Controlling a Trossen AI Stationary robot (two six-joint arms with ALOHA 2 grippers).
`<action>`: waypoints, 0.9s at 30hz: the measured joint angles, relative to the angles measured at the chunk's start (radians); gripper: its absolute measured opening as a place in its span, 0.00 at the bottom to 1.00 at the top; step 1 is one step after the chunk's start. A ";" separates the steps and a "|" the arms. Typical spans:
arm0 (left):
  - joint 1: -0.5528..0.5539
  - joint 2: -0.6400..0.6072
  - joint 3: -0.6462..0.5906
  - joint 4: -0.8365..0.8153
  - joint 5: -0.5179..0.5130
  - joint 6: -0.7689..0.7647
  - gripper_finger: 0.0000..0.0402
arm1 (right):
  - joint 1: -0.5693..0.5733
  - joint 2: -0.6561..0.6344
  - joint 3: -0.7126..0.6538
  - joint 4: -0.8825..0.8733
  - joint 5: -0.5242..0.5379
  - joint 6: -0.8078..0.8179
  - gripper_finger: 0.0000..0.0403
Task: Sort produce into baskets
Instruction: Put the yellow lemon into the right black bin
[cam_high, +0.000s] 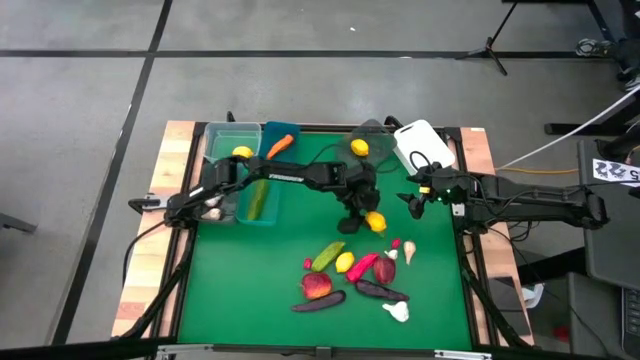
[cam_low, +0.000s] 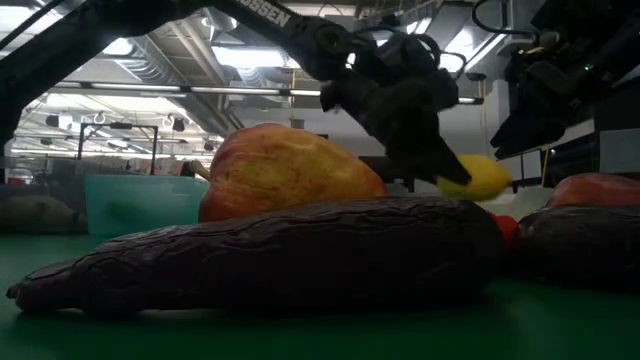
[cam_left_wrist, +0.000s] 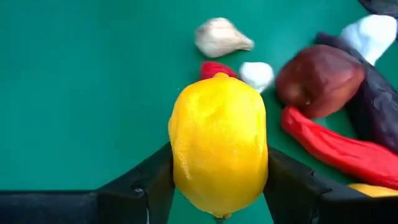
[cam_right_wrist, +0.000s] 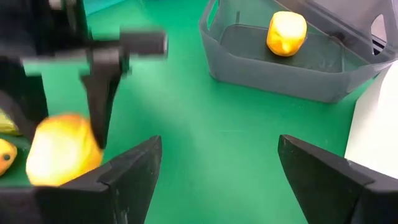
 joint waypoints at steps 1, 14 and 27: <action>0.006 -0.015 0.000 -0.018 -0.023 -0.005 0.50 | 0.000 0.000 0.000 0.000 0.000 0.000 0.79; 0.093 -0.134 0.001 -0.093 -0.592 -0.180 0.50 | 0.000 0.000 0.000 0.001 0.012 -0.003 0.79; 0.180 -0.125 -0.035 -0.034 -0.715 -0.451 0.50 | 0.000 0.000 0.000 0.002 0.019 -0.003 0.79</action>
